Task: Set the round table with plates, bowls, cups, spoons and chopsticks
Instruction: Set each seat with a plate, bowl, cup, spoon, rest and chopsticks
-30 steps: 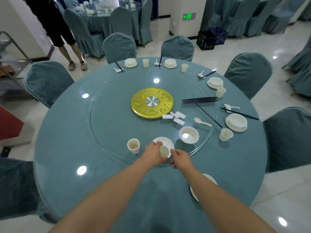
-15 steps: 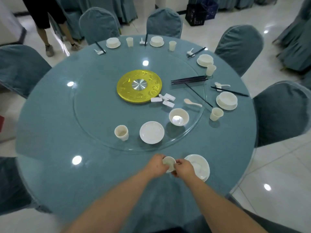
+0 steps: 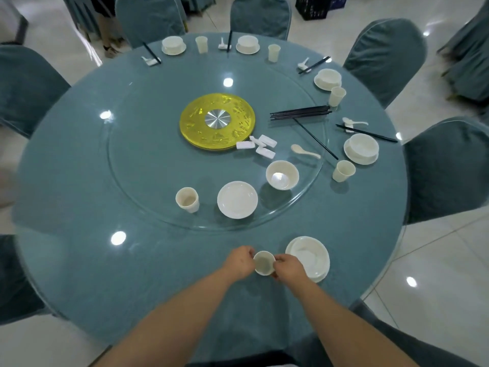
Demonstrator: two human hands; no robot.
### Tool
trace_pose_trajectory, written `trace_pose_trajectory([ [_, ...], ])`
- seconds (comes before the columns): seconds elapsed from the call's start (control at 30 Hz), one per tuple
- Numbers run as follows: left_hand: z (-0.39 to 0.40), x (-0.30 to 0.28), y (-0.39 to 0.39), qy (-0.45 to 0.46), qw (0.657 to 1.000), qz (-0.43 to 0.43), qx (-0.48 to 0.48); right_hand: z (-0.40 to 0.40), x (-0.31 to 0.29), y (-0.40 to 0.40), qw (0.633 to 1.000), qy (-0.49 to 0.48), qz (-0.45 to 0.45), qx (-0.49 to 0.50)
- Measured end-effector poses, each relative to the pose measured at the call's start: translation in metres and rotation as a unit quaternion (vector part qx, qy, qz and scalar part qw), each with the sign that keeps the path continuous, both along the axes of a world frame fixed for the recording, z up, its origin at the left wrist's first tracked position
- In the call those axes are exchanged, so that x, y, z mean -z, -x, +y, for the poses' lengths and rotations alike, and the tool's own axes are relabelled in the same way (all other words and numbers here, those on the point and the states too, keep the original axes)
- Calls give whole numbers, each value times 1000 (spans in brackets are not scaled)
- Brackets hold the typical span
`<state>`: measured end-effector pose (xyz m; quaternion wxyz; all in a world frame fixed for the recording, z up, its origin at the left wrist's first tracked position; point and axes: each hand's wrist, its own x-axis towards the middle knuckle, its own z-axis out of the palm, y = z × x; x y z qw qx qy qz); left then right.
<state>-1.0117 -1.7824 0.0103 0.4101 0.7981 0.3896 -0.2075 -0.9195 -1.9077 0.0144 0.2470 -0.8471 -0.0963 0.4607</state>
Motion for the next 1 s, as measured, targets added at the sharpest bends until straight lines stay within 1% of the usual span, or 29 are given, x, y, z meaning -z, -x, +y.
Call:
trace_pose_trajectory([
  [0.1, 17, 0, -3, -37, 999, 18, 22, 5, -4, -9, 1000, 13, -18, 2],
  [0.23, 54, 0, -4, -91, 995, 38, 33, 18, -12, -24, 998, 26, -64, -9],
  [0.33, 78, 2, 3, -139, 988, 58, 40, 30, -16, -33, 996, 18, -88, 9],
  [0.43, 93, 8, 15, -140, 984, 98, 60, 41, -18, -36, 996, 14, -85, 18],
  [0.53, 100, 15, 26, -162, 971, 132, 119, 55, -16, -37, 996, 19, -87, 9],
  [0.67, 103, 18, 35, -195, 958, 146, 154, 74, -13, -34, 996, 22, -86, -2],
  [0.77, 111, 16, 38, -185, 958, 151, 160, 88, -11, -30, 996, 27, -86, -9],
  [0.9, 126, 16, 46, -158, 964, 161, 141, 106, -7, -22, 996, 16, -78, -32],
  [1.0, 134, 17, 56, -159, 965, 166, 129, 112, -4, -18, 996, 10, -76, -42],
])
